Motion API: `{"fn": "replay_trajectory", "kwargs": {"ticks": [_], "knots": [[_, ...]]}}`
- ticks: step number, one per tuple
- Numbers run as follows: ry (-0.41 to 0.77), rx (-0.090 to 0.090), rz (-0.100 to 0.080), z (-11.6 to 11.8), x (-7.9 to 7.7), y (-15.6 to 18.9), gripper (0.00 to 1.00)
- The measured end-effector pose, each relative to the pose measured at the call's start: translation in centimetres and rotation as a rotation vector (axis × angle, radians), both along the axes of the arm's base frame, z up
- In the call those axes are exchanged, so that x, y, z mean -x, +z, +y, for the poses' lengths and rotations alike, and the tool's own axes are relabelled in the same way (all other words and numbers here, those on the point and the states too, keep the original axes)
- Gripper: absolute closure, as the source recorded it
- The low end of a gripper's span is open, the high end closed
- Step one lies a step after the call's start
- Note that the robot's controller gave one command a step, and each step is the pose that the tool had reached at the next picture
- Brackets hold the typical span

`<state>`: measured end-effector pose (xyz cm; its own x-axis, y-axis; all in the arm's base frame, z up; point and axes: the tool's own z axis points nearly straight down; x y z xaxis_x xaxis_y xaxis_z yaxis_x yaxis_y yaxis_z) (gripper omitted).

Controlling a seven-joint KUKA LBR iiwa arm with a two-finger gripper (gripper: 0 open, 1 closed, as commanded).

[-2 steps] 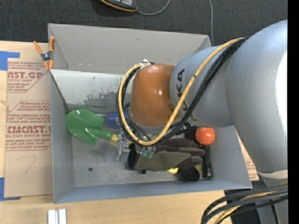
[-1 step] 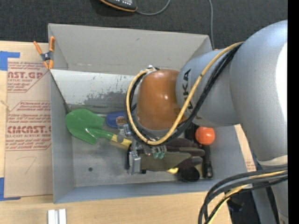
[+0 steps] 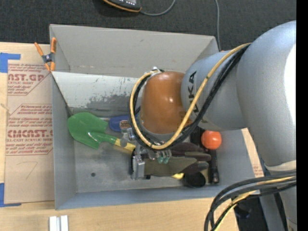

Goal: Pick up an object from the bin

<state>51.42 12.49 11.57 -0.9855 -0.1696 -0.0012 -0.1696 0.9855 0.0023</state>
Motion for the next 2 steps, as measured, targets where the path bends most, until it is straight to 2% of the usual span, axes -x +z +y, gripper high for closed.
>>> {"fn": "replay_trajectory", "kwargs": {"ticks": [1,2], "knots": [[-0.028,0.000,0.001,-1.7,0.2,0.6,0.00],[-0.009,0.001,0.003,-1.7,-0.3,9.2,0.00]]}}
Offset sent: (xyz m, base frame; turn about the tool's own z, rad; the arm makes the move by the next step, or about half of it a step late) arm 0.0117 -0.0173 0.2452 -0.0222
